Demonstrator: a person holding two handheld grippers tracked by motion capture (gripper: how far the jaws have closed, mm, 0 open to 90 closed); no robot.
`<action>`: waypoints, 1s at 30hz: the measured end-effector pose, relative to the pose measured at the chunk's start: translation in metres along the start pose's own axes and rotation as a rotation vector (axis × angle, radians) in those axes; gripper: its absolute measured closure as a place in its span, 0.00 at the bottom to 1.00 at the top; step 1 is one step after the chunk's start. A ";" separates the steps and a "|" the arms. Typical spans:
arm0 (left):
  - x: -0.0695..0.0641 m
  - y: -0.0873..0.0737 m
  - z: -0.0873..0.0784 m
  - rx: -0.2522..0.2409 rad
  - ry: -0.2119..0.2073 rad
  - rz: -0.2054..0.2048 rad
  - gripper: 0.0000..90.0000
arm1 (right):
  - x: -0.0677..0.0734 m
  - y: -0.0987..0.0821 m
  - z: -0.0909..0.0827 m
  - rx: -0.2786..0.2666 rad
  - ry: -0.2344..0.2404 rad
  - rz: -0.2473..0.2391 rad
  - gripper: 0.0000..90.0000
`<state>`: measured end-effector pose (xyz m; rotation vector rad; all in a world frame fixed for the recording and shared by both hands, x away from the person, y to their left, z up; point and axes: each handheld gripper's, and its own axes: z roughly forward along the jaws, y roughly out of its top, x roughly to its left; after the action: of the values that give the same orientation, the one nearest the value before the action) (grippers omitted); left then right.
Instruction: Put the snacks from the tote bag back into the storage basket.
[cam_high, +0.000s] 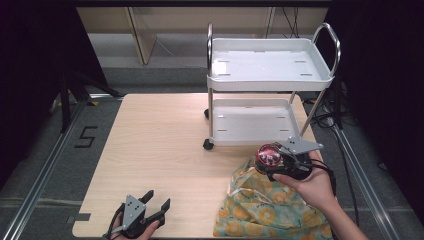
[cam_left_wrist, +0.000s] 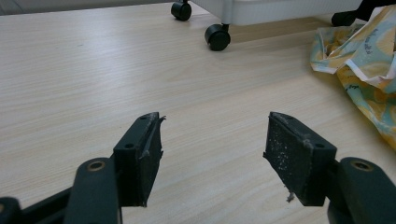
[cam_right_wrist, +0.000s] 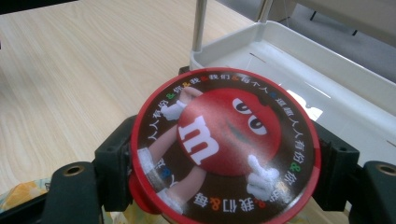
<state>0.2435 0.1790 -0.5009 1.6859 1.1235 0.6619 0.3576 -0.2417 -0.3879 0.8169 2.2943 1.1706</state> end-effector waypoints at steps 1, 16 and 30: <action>0.000 0.000 0.000 0.001 0.000 0.003 0.40 | 0.001 0.000 0.001 -0.005 0.001 0.006 0.30; 0.001 0.000 0.000 -0.001 0.001 0.003 0.40 | 0.000 0.008 0.004 0.006 0.012 -0.011 0.30; 0.001 0.000 0.000 -0.007 -0.002 0.003 0.40 | -0.002 0.012 0.010 0.004 0.014 -0.016 0.30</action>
<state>0.2441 0.1799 -0.5006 1.6821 1.1161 0.6651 0.3687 -0.2317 -0.3826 0.7932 2.3106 1.1686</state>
